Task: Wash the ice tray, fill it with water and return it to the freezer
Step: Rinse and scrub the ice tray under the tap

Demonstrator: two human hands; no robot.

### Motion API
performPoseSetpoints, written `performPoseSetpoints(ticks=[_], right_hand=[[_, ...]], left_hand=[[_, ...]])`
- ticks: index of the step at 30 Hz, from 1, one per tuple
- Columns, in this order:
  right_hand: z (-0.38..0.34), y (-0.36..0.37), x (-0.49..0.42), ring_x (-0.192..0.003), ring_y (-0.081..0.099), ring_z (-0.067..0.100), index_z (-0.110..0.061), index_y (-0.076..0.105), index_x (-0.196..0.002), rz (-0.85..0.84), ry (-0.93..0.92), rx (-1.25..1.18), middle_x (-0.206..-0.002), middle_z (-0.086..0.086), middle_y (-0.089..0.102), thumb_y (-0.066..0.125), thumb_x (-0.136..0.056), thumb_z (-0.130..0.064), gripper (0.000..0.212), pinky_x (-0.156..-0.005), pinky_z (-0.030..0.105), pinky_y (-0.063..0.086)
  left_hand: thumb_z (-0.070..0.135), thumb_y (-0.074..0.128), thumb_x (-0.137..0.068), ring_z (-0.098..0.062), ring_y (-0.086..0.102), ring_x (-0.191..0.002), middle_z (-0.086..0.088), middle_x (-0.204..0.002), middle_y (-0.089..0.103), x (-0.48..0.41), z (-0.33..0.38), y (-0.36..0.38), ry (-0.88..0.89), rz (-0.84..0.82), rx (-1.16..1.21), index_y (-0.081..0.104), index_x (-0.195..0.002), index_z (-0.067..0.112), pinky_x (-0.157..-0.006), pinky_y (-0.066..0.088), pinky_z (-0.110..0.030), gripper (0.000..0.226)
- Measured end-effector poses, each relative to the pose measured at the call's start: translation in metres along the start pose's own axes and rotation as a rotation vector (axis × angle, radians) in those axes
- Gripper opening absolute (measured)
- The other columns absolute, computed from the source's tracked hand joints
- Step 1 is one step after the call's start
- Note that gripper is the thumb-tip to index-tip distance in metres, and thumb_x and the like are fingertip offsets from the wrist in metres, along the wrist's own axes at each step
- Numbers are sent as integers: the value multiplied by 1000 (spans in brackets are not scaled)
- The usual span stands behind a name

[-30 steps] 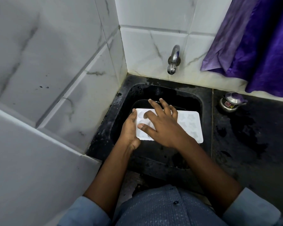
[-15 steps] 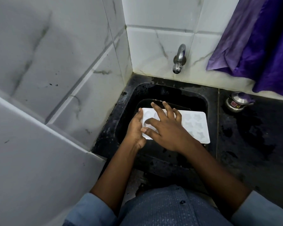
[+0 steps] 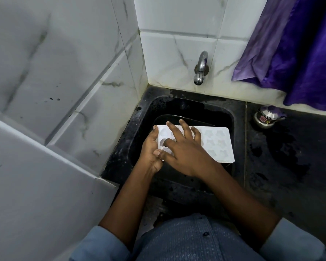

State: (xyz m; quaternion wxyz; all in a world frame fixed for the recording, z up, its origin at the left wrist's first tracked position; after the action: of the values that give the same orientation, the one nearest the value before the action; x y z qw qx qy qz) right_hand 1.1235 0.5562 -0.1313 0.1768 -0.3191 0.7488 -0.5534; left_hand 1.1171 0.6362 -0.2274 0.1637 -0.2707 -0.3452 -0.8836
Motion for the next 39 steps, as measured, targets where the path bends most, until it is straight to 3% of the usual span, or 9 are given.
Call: performPoseSetpoints(ticks=[2, 7, 13, 17, 21, 25, 29, 33, 39], right_hand=[[-1, -1, -1, -159, -16, 27, -39, 61, -135, 5, 1, 11, -175, -3, 0, 10, -92, -81, 79, -124, 59, -6], [1, 1, -1, -159, -15, 28, -39, 62, -130, 6, 6, -8, -175, -4, -1, 24, -99, -76, 62, -124, 58, -7], [3, 3, -2, -159, -16, 27, -39, 59, -133, 12, 3, -22, -175, -3, 0, 17, -95, -80, 70, -124, 60, -6], [5, 4, -3, -159, -16, 27, -40, 57, -136, 3, 17, -37, -175, -3, 0, 22, -98, -78, 65, -124, 59, -7], [4, 3, -3, -159, -16, 26, -38, 58, -136, 7, 4, -46, -175, -3, 0, 14, -92, -81, 75, -124, 59, -6], [7, 3, -5, -159, -17, 26, -40, 58, -135, 6, 18, -45, -175, -4, -2, 14, -92, -81, 74, -124, 60, -6], [6, 7, -6, -159, -18, 26, -39, 57, -137, -6, 4, -37, -175, -3, -2, 12, -90, -83, 79, -124, 60, -6], [6, 4, -6, -159, -16, 28, -38, 59, -132, 8, 6, -45, -175, -3, -1, 12, -89, -82, 78, -124, 60, -5], [6, 5, -3, -159, -17, 26, -40, 58, -137, -6, -2, -37, -175, -3, -1, 22, -98, -78, 65, -124, 60, -6]], left_hand=[[63, 42, -107, -37, 70, -121, -22, -131, 72, -1, -2, -2, -2, -1, -14, 64, -141, 7, -101, 58, -49, 70], [59, 37, -109, -32, 77, -105, -21, -124, 75, 1, -3, 5, -3, -66, -5, 66, -136, 5, -81, 65, -41, 67], [63, 42, -106, -38, 69, -123, -23, -134, 70, -2, 0, 0, -8, -30, -5, 64, -141, 6, -102, 57, -50, 70], [61, 42, -107, -35, 75, -111, -22, -127, 74, -3, 4, 2, 13, -20, -21, 66, -137, 5, -91, 63, -46, 68], [64, 42, -106, -40, 67, -126, -23, -134, 70, -6, 3, 0, 6, -22, -14, 64, -140, 6, -111, 51, -55, 71], [63, 41, -107, -36, 73, -116, -23, -133, 70, -4, 3, 4, 6, -37, 3, 65, -139, 6, -98, 60, -49, 70], [65, 44, -105, -41, 64, -131, -23, -138, 67, -7, 2, 0, 10, -22, -5, 64, -142, 7, -115, 46, -58, 71], [63, 43, -106, -39, 68, -125, -24, -137, 68, -6, 2, 2, 21, -20, -13, 64, -141, 7, -108, 53, -54, 69], [64, 45, -105, -40, 65, -129, -23, -134, 70, -5, 0, 1, -1, -11, 7, 64, -141, 6, -117, 44, -58, 71]])
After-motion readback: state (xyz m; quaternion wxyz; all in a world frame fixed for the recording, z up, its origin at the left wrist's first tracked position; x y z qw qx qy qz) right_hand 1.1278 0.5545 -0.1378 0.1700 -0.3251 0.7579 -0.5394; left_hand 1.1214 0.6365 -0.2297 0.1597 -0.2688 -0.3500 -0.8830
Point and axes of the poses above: each hand's wrist, its own x-axis away from the middle knuckle, its own y-axis out of the palm, z = x × y, the point moved 10 cm from there along -x, towards the middle knuckle
